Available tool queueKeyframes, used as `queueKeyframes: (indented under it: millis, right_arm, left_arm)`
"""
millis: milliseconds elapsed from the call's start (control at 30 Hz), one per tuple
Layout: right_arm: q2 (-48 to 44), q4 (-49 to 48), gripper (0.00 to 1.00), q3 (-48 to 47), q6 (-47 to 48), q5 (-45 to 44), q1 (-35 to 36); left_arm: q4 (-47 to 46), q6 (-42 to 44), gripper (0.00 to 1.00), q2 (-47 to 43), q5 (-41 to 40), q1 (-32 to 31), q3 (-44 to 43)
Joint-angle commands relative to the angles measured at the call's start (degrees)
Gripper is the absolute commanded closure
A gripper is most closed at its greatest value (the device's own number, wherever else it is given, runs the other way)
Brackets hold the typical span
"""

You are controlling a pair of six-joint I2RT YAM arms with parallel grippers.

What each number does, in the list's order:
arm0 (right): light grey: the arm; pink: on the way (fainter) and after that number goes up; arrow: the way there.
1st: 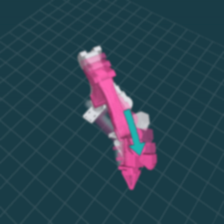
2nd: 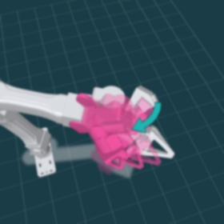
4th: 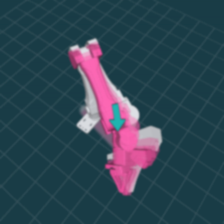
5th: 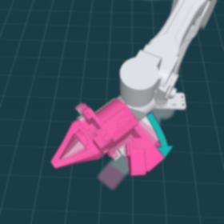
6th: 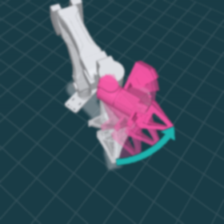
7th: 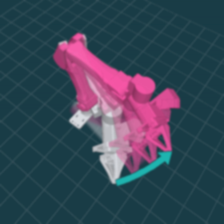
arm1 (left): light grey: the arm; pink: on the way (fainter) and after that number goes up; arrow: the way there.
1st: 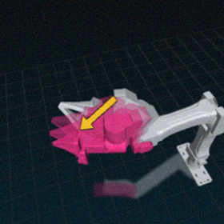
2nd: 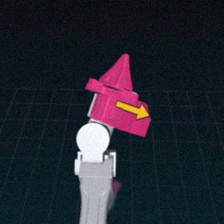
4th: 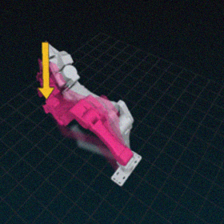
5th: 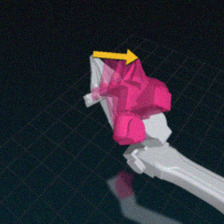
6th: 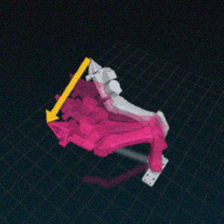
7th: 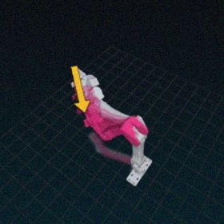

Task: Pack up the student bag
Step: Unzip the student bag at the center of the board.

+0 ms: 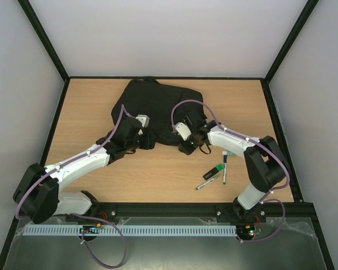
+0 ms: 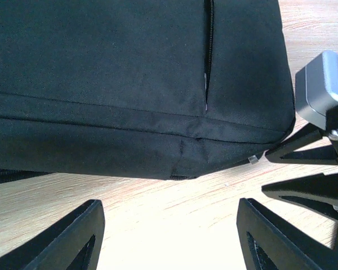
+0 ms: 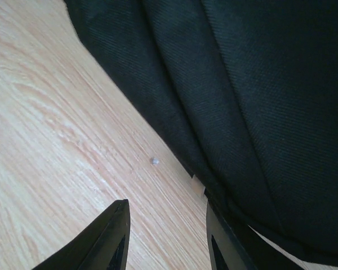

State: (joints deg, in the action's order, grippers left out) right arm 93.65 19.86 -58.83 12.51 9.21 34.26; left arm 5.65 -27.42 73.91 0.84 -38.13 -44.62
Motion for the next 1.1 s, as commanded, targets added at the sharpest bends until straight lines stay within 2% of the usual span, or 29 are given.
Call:
queueKeyframes:
  millis: [0, 333, 600, 867, 1000, 1067]
  right_arm:
    - [1.7, 0.1, 0.62, -2.3, -2.8, -2.8, 0.2]
    - [5.1, -1.0, 0.61, -3.2, -3.8, -3.0, 0.2]
    - [5.2, -7.2, 0.65, -2.1, -4.8, -2.8, 0.2]
    - [6.4, -10.5, 0.84, -1.9, -5.5, -2.6, 0.2]
    - [5.4, -10.8, 0.97, -1.6, -5.3, -2.5, 0.2]
    - [4.4, -9.7, 0.99, -1.5, -5.1, -2.1, 0.2]
  left_arm:
    - [0.9, 0.0, 0.34, -1.6, -0.6, -0.1, 1.1]
    - [0.0, -0.2, 0.34, -0.8, -0.3, -0.1, 1.2]
    - [0.2, -0.3, 0.34, -1.2, -0.7, -0.1, 2.1]
    - [0.1, -0.6, 0.34, -1.2, -0.9, -0.1, 2.5]
    - [0.0, -0.8, 0.34, -1.1, -0.9, -0.1, 2.5]
    - [0.1, -0.9, 0.33, -1.1, -1.1, -0.1, 2.5]
